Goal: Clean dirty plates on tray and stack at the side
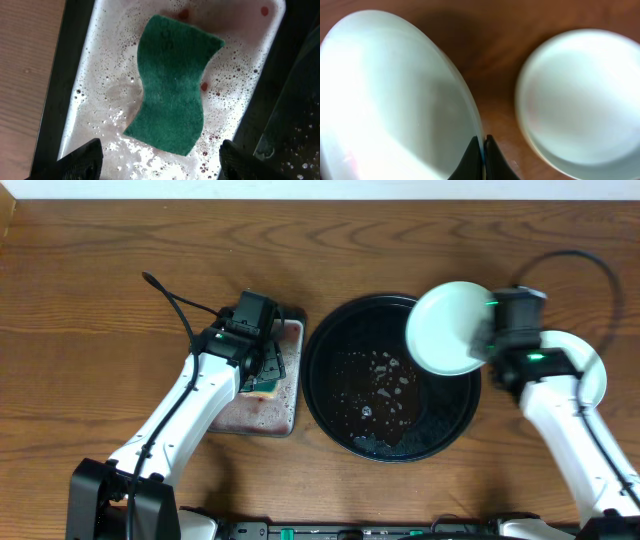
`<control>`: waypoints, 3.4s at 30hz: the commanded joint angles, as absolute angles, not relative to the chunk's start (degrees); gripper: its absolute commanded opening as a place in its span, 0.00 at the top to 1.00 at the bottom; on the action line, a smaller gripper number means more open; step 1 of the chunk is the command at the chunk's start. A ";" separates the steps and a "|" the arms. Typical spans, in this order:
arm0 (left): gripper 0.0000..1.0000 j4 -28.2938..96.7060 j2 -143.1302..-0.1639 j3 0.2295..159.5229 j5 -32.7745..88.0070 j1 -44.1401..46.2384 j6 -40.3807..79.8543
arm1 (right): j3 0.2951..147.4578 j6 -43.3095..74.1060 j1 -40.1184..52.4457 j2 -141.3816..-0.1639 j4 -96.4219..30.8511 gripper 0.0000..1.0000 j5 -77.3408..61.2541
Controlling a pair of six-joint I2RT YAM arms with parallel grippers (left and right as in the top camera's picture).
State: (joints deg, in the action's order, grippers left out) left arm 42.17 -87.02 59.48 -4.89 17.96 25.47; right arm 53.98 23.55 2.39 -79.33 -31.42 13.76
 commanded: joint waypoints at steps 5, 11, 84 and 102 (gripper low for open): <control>0.25 42.37 -87.68 59.02 -5.63 17.74 25.71 | 52.18 29.36 -19.05 -78.39 -34.11 0.99 -1.72; 0.25 42.39 -87.68 59.02 -5.63 17.74 25.71 | 46.41 34.35 -32.45 -78.39 -30.06 0.99 -2.24; 0.15 46.39 -22.02 33.54 2.37 5.21 21.47 | 34.41 10.66 14.68 -31.03 -44.86 0.01 1.48; 0.14 46.39 -22.02 33.54 2.37 5.21 21.50 | 34.26 10.66 14.66 -30.57 -49.98 0.01 1.48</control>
State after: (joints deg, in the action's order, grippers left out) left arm 46.26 -22.04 34.20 2.66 5.34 21.17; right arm 34.70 10.20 14.22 -31.03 -49.87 0.95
